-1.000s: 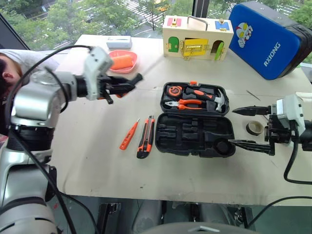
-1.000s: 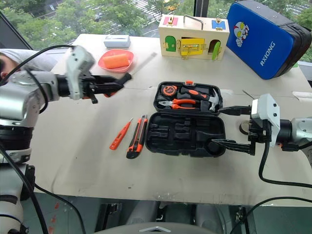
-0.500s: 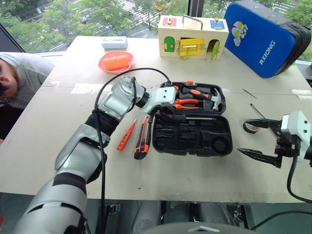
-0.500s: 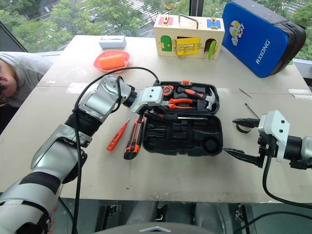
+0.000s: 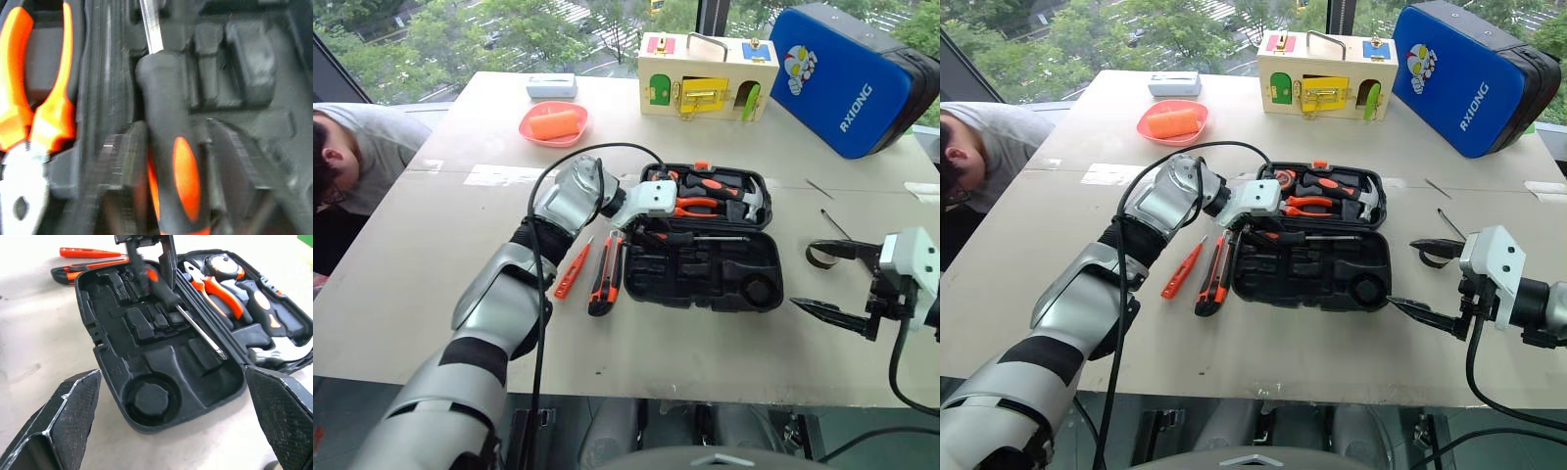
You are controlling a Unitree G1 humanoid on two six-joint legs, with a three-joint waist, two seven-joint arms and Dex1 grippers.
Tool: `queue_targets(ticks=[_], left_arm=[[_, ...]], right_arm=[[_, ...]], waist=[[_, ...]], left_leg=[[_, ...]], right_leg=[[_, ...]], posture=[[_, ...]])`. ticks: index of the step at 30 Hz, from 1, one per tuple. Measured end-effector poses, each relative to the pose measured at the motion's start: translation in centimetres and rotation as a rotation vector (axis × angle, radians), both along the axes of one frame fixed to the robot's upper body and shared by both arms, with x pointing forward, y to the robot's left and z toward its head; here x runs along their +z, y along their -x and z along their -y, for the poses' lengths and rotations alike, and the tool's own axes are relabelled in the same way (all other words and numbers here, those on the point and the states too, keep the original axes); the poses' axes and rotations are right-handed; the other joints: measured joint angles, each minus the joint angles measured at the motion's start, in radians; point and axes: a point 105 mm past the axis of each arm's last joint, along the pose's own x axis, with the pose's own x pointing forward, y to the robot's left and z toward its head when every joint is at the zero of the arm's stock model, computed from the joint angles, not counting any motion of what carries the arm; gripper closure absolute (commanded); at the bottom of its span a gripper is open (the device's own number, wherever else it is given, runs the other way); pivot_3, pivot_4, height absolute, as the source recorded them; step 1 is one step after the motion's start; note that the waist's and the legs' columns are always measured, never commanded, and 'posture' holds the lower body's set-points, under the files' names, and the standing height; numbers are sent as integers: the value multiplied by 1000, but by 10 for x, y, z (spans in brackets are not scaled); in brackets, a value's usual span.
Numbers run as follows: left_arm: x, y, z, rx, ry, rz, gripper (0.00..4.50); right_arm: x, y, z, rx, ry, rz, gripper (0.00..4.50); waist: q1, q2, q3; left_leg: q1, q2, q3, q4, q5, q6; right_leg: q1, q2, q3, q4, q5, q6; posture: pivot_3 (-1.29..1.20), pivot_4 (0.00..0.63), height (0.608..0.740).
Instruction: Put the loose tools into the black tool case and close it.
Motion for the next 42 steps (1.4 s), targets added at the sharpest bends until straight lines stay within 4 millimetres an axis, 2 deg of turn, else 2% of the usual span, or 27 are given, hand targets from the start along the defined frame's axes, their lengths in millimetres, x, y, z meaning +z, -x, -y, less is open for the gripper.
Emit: queue_targets(ticks=[1,3,6,9,12,16,22,32,37,38,39,42], left_arm=[[2,-1,0,9,7,-3,299],[8,-2,0,25,23,-7,299],[33,-1,1,38,78,2,299],[44,1,5,37,102,1,1021],[43,0,6,40,104,11,2410],[30,-8,7,70,83,28,4429],[8,-12,13,67,49,24,4429],[0,-19,23,21,-35,153,4429],[2,-17,17,64,28,74,4429],[4,-13,13,79,83,15,3826],[8,-10,9,84,133,-21,3523],[40,6,-12,67,326,-73,2256]], right_arm=[[0,0,0,0,0,0,0],[0,0,0,0,-1,0,0],[1,-1,0,2,-5,4,0],[3,-1,-1,5,-7,10,0],[4,-3,-2,10,-9,14,0],[4,-4,-4,18,-13,12,0],[2,-6,-2,6,-10,10,0],[-4,-5,1,-30,-19,-6,0],[-9,-4,6,-70,-31,-16,0],[-7,-4,9,-92,-34,-6,0],[-6,-5,13,-116,-37,2,0],[-5,-3,29,-207,-66,12,0]], waist=[[0,0,0],[-1,0,0],[-3,0,0],[-3,0,0],[-3,0,0],[-2,0,0],[-1,0,0],[1,0,-2],[-2,0,-2],[-5,0,-1],[-7,0,-1],[-14,0,0]], left_leg=[[0,0,0,0,0,0],[0,0,0,0,0,0],[0,0,0,-1,0,0],[0,0,0,-1,0,0],[0,0,0,-1,0,0],[0,0,0,-1,0,0],[0,0,0,-1,0,0],[3,-1,1,1,0,0],[3,-1,1,1,0,0],[2,-1,1,1,0,0],[1,0,1,0,0,0],[1,1,0,-1,0,-1]], right_leg=[[0,0,0,0,0,0],[0,0,0,0,0,0],[0,0,0,0,0,0],[-1,0,0,0,0,0],[0,0,1,0,0,0],[0,1,1,0,0,0],[-1,1,1,0,0,0],[1,-1,1,3,0,0],[0,0,2,4,0,0],[-1,0,2,4,0,0],[-2,0,3,4,0,0],[-2,-2,3,3,0,0]], posture=[[0,150,735],[0,150,735],[0,150,735],[0,150,735],[0,150,735],[0,150,735],[0,150,735],[0,150,735],[0,150,735],[0,150,735],[0,150,735],[0,150,735]])
